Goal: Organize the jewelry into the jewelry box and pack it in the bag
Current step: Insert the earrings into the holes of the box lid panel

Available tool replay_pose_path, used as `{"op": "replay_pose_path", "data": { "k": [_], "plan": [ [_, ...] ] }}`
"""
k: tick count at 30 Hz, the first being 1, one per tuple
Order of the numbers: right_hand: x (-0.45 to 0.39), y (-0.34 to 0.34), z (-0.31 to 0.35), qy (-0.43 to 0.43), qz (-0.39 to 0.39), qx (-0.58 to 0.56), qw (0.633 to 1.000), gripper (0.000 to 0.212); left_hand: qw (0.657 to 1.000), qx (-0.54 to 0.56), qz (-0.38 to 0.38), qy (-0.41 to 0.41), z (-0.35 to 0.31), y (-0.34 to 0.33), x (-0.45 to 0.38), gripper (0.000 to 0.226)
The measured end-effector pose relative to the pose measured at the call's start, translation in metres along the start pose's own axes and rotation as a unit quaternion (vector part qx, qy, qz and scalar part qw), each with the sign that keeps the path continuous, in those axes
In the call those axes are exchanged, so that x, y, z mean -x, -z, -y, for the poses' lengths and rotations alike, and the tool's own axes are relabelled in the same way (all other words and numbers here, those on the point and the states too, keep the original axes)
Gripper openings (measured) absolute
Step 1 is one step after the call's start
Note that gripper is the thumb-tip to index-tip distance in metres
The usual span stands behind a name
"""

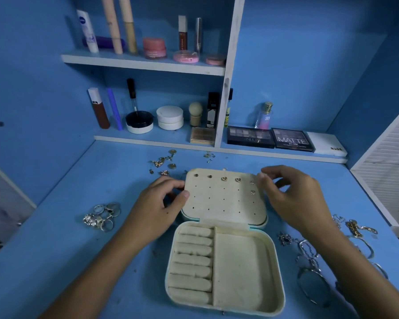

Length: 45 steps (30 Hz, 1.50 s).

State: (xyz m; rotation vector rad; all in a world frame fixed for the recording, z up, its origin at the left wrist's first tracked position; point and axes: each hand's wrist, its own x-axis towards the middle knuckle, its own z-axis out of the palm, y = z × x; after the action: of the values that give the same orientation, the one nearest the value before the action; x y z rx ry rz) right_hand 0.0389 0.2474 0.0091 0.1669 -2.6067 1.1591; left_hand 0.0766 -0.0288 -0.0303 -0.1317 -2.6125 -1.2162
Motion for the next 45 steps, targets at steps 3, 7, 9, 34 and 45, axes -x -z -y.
{"op": "replay_pose_path", "data": {
  "k": [3, 7, 9, 34, 45],
  "plan": [
    [-0.018, -0.003, 0.016, 0.039, 0.022, 0.003, 0.999, 0.005, 1.000, 0.005, 0.001, 0.000, -0.002, 0.000, 0.000, 0.017],
    [-0.044, -0.021, 0.036, 0.087, 0.075, 0.001, 0.993, 0.007, 1.000, 0.012, 0.002, 0.000, -0.003, 0.001, -0.001, 0.016],
    [-0.056, -0.033, 0.044, 0.119, 0.104, 0.010, 0.987, 0.008, 1.000, 0.010, 0.001, 0.000, -0.004, 0.001, -0.001, 0.019],
    [-0.132, -0.139, 0.088, 0.175, 0.388, 0.087, 0.901, 0.008, 0.999, 0.034, 0.008, 0.007, -0.005, 0.002, -0.002, 0.016],
    [-0.120, -0.094, 0.097, 0.134, 0.282, -0.045, 0.949, 0.008, 0.997, 0.077, -0.011, 0.014, -0.010, 0.001, -0.002, 0.026]
  ]
}}
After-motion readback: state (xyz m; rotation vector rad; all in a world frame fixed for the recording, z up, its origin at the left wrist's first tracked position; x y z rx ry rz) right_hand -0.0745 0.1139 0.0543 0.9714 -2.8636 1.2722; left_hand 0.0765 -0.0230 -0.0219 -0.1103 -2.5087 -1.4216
